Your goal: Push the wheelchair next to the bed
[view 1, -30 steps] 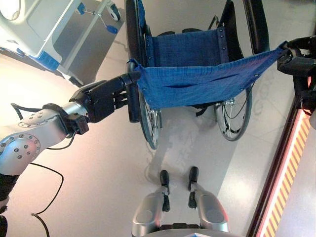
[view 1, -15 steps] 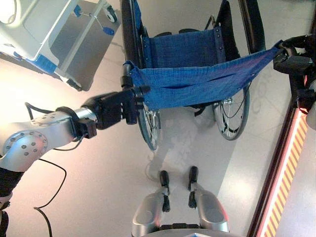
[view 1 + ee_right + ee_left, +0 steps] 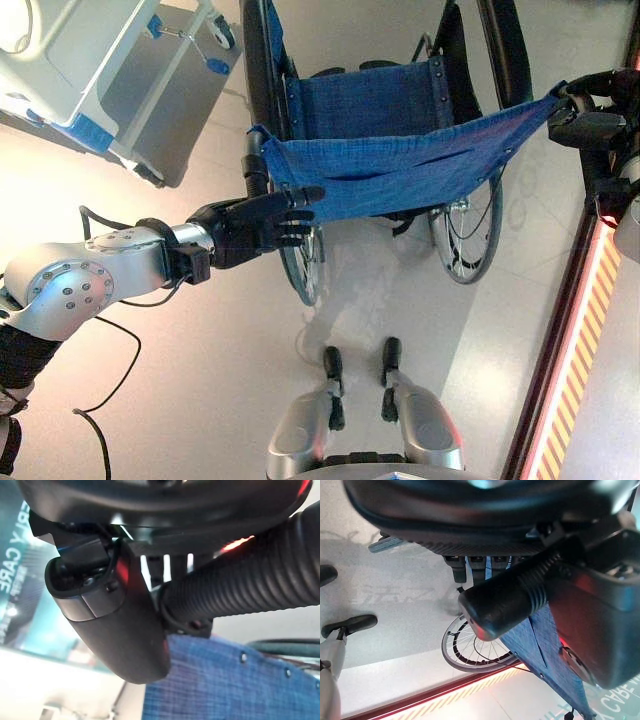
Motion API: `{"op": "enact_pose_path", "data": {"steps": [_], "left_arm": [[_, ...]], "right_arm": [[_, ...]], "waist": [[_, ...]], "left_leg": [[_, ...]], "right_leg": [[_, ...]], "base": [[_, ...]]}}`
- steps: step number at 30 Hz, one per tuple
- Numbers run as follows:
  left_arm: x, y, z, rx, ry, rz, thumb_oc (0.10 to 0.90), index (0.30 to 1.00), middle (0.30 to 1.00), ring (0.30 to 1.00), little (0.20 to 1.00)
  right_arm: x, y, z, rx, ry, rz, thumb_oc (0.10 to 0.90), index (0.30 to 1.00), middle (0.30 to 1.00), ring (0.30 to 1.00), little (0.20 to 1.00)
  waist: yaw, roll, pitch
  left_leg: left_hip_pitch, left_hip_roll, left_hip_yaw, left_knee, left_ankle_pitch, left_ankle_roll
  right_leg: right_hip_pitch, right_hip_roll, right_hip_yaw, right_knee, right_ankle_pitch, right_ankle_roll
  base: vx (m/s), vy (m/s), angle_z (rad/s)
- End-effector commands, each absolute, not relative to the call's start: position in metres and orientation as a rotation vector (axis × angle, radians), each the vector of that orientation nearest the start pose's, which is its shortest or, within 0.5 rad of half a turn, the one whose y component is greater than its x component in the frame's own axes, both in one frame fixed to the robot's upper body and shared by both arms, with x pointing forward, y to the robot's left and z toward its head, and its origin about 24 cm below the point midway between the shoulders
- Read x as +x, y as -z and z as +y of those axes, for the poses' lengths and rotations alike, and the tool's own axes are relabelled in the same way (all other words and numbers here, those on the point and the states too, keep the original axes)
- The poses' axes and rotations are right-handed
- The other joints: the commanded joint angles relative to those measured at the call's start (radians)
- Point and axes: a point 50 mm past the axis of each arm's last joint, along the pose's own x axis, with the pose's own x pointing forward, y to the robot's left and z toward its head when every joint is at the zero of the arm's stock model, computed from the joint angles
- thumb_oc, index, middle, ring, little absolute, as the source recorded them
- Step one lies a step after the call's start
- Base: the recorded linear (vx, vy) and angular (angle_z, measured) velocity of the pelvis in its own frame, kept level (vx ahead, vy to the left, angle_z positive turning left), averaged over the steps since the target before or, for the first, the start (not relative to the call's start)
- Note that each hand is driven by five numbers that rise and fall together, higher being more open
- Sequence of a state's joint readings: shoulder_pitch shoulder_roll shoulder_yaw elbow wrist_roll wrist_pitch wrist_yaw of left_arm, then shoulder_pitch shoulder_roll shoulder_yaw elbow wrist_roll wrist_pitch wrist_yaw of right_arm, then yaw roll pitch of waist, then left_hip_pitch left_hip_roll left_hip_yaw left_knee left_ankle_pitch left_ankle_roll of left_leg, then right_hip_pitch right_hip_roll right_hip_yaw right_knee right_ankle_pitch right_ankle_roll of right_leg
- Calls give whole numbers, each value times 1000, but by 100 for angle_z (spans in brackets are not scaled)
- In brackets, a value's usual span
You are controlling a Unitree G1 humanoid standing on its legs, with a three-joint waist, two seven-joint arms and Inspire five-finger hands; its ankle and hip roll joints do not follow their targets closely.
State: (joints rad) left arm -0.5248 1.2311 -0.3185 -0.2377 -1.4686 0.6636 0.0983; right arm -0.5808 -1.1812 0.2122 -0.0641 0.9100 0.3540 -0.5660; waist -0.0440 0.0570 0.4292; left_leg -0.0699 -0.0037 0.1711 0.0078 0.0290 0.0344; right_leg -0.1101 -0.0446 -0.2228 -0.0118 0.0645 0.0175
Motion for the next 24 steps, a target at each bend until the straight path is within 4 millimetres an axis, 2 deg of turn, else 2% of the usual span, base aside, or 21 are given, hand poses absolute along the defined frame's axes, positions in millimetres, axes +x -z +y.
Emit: {"op": "enact_pose_path", "data": {"steps": [1, 14, 24], "left_arm": [[280, -234, 193, -63, 476, 155, 400, 300, 300, 300, 300], [284, -268, 212, -151, 265, -60, 400, 300, 300, 300, 300], [285, -268, 226, -165, 238, -62, 400, 300, 300, 300, 300]], "right_arm": [[306, -261, -234, -137, 132, -264, 400, 300, 300, 300, 300], [307, -262, -239, -141, 141, -249, 400, 300, 300, 300, 300], [305, -263, -244, -141, 154, -242, 400, 300, 300, 300, 300]], "waist": [[-13, -3, -100], [1, -12, -96], [7, -25, -88]], "left_leg": [[-16, 29, 47, 13, 21, -69], [-25, 27, 38, 22, 18, -70], [-33, 28, 32, 33, 15, -66]], "right_leg": [[16, -48, 48, 15, 1, 69], [12, -52, 32, 26, -10, 61], [8, -47, 29, 33, -13, 56]], "base": [[0, 0, 0], [0, 0, 0], [0, -13, 0]]}}
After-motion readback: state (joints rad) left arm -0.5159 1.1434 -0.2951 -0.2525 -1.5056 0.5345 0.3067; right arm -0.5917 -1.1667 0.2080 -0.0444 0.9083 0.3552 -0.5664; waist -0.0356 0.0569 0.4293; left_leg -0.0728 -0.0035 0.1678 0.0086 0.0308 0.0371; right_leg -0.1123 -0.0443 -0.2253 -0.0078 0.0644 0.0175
